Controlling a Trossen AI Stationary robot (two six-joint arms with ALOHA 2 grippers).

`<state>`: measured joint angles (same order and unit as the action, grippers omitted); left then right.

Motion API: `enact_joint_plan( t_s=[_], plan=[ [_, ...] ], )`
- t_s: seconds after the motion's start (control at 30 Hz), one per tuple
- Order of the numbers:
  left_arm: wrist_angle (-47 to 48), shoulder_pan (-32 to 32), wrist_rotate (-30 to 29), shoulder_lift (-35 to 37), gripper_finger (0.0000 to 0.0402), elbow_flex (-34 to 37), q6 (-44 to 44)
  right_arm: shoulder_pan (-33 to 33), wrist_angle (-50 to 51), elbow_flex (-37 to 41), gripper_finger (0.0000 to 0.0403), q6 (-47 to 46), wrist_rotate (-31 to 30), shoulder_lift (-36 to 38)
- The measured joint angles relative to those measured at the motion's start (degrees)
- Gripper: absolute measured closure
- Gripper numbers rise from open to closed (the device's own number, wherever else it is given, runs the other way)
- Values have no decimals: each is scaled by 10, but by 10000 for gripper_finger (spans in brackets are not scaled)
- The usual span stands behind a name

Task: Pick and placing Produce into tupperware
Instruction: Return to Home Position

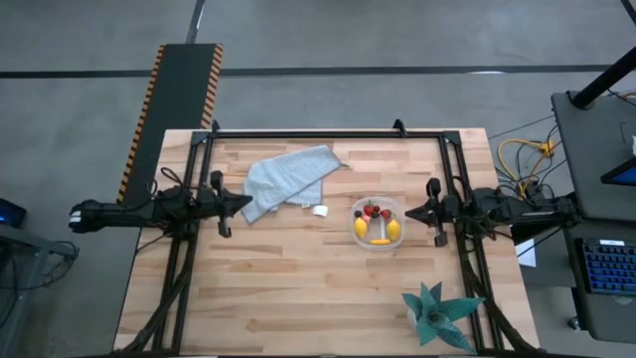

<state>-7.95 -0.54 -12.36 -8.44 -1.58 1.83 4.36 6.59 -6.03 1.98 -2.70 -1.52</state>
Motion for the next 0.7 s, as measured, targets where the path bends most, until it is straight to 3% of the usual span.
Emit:
enact_joint_plan(
  t_s=[0.3,0.7],
  plan=[
    [12,1,20,0,401,1,0,0,-57,49,394,-11,14,0],
    [25,3,60,1,402,11,-16,0,-61,51,394,-20,40,0]
  ],
)
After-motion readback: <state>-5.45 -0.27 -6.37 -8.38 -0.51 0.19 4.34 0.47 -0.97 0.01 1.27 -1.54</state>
